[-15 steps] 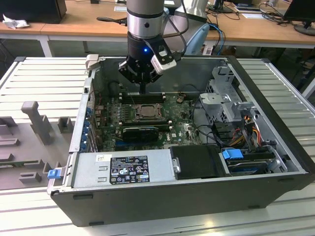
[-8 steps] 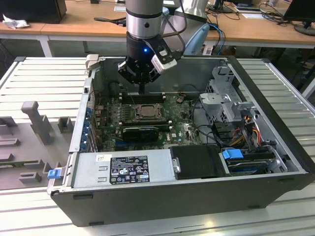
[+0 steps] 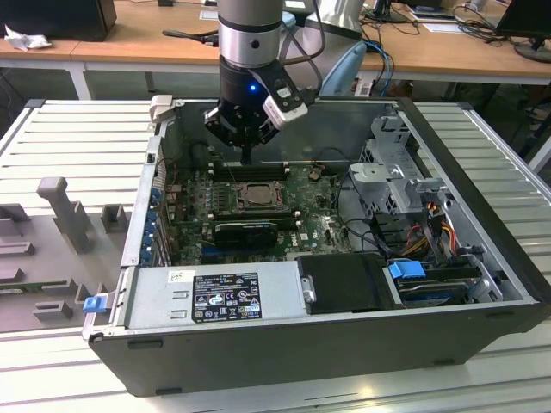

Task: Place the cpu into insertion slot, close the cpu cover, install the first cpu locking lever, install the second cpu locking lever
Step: 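Install the first cpu locking lever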

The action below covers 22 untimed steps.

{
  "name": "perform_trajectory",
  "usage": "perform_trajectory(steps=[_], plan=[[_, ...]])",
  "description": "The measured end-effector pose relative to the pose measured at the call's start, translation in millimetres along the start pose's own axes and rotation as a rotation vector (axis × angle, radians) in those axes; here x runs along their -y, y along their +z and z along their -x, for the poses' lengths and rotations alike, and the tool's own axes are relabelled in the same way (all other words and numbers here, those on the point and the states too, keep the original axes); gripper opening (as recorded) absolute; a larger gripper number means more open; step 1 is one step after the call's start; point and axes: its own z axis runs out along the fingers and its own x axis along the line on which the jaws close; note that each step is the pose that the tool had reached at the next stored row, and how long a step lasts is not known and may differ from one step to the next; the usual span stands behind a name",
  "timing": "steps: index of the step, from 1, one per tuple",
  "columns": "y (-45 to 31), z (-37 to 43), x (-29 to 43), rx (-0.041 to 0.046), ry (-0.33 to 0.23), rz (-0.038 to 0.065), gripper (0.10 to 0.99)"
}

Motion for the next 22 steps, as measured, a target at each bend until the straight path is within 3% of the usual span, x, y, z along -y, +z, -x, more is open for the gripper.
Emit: perform_trajectory(steps=[7,9,15,22], plan=[[0.0,-2.5,-0.2,-0.0004,-0.011,0.0,0.106],[0.1,-6.7,-0.6,-0.0001,-0.016,0.0,0.106],[1.4,-18.3,-1.8,0.0112,-0.017,-0.001,0.106],[1.6,-26.0,-2.6,0.0134,-0.017,-0.001,0.106]])
